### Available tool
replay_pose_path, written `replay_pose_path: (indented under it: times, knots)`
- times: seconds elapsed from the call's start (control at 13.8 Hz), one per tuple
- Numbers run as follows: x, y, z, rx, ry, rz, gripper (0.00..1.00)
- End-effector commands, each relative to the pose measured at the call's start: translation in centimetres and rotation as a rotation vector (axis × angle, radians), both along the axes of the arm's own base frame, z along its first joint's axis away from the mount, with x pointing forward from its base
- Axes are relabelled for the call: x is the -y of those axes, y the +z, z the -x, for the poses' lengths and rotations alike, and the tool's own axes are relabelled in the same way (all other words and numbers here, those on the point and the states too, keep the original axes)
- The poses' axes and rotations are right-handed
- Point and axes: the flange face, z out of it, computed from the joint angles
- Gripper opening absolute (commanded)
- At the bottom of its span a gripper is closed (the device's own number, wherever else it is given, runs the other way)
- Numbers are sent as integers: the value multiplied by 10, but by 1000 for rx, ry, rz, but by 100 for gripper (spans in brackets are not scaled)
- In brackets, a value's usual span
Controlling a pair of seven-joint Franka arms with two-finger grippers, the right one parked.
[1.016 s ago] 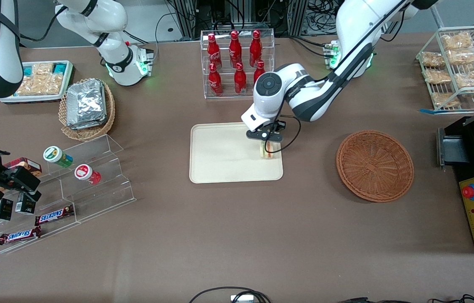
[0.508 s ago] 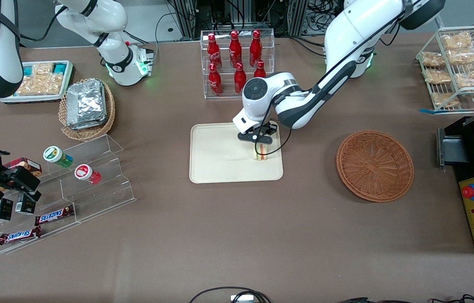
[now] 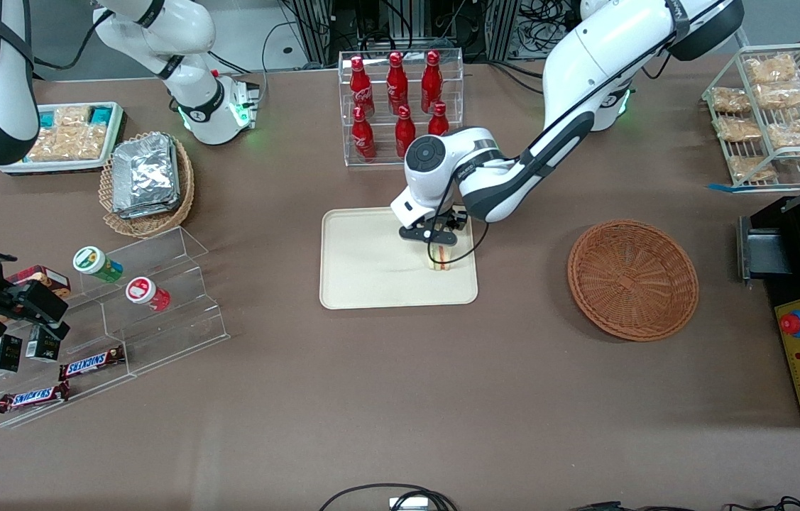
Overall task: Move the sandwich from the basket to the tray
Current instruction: 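Lower the sandwich onto the tray and open the left gripper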
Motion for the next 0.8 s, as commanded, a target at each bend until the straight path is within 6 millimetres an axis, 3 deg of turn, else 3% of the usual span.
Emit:
replay_pose_path:
  times: [0.0,0.29,0.58,0.73]
  knots:
    - [6,31,-33,35,58,-37,100]
    - [0,94,-73,56,173,-21,100]
    - [-43,155,-118,93,306,-27,100]
    - [-78,177,-142,95,378,-70,100]
